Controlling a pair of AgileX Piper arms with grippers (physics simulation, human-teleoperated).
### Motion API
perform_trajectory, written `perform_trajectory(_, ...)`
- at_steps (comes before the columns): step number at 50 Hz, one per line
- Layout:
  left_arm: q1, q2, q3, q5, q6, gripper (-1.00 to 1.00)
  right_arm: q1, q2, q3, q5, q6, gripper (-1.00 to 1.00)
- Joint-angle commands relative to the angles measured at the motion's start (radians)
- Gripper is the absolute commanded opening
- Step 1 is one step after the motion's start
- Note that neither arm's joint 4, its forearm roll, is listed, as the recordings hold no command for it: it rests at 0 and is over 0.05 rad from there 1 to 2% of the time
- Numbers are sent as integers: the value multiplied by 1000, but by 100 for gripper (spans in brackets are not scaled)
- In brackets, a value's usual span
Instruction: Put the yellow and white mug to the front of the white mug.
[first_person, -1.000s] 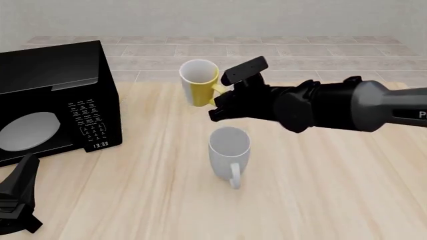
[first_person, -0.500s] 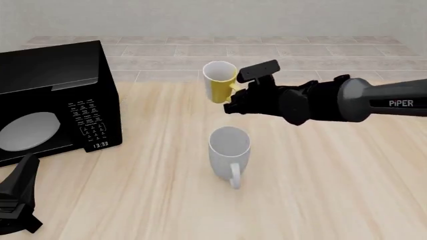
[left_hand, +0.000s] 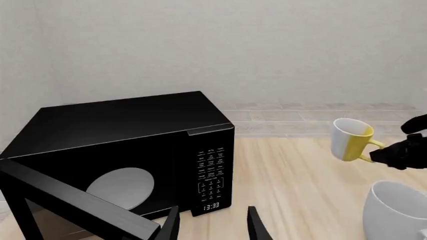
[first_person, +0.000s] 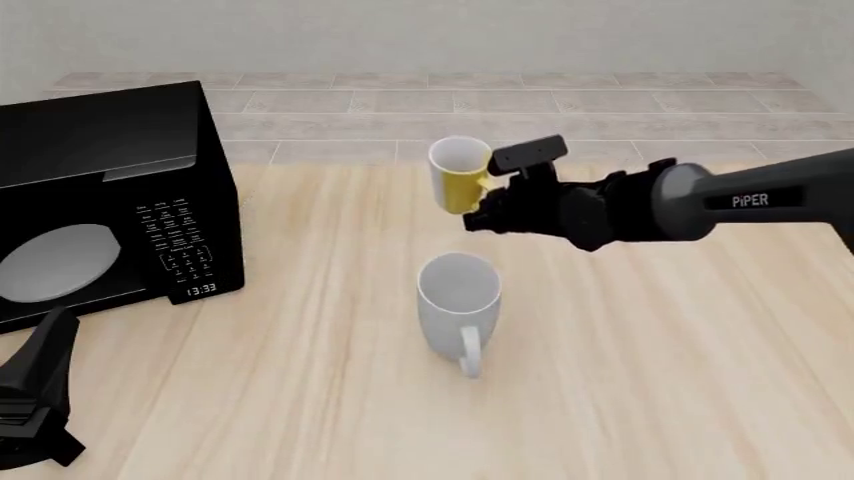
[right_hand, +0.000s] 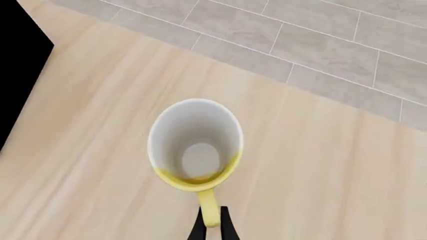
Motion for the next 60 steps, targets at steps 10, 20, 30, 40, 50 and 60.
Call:
perform_trajectory(10, 0, 0, 0, 0, 0, 100, -24, 63, -20, -20, 4, -100)
perform_trajectory(20, 0, 0, 0, 0, 0, 100, -32, 96, -26, -32, -2, -100)
perform_trajectory(30, 0, 0, 0, 0, 0, 100, -38, 113, -24, -41, -1, -100)
perform_trajectory(40, 0, 0, 0, 0, 0, 100, -43, 131, -25, -45, -2, -100)
perform_trajectory(50, 0, 0, 0, 0, 0, 100, -42, 146, -25, -50, 6, -100)
perform_trajectory(60, 0, 0, 0, 0, 0, 100, -44, 162, -28, -56, 11, -100)
